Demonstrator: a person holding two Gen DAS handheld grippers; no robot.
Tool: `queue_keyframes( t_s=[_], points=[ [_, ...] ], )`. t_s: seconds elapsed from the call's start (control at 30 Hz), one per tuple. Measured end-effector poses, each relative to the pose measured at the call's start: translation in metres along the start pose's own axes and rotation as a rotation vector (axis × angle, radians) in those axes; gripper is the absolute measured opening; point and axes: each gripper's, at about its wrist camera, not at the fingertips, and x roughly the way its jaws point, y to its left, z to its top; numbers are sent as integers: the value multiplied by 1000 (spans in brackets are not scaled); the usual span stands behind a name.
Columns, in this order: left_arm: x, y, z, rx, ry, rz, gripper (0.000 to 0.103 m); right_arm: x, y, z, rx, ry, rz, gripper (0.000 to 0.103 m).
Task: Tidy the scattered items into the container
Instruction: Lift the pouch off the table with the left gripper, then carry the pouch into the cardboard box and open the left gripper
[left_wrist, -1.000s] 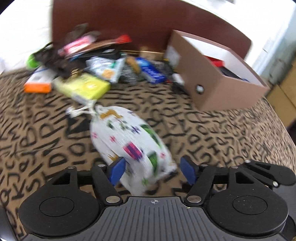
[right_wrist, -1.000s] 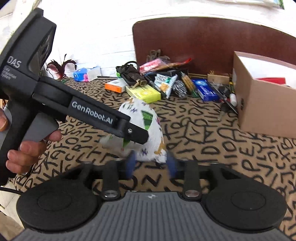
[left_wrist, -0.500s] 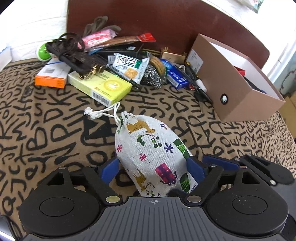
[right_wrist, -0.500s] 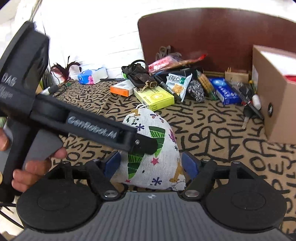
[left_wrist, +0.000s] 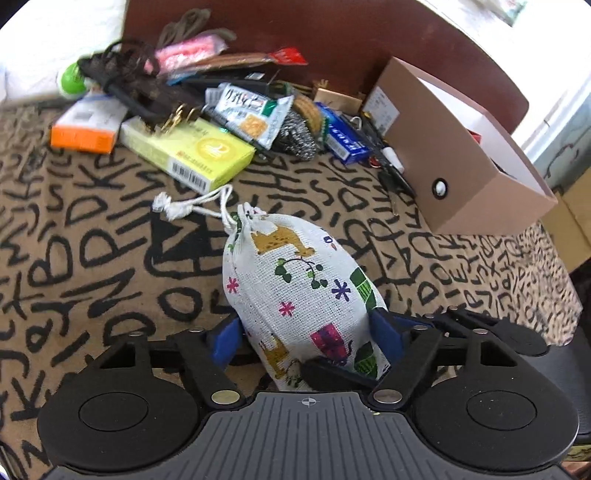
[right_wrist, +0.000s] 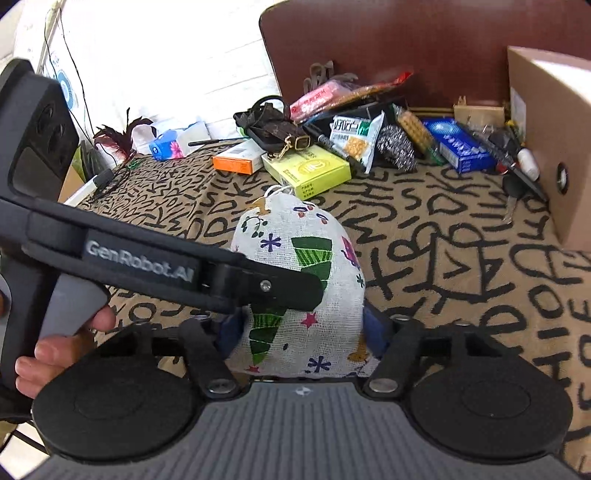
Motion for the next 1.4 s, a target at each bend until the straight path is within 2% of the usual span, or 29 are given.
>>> queue_keyframes(
  t_s=[0.13,0.4,0.57,0.77,0.97,1.17,1.4],
  points=[
    [-7,-18,-2,44,3,11,69,-15,2,-4,1,-13,-26,60],
    [-3,-68,-6,107,41,-71,68,-66,-18,-24,38,-63,-101,59],
    [0,-117,5,194,29,-135,68,-108,-39,-26,70,-142,-185,58],
    [-7,-171,30,280,-38,-196,69,-152,-60,-14,53,-253,-282,58],
    [-14,-208,64,346,-121,-231,69,-180,-79,16,26,-351,-349,57],
    [-33,-239,117,385,-219,-277,69,-205,-92,63,-31,-450,-405,57],
    [-53,-261,190,391,-338,-308,71,-216,-116,140,-105,-538,-450,57]
  ],
)
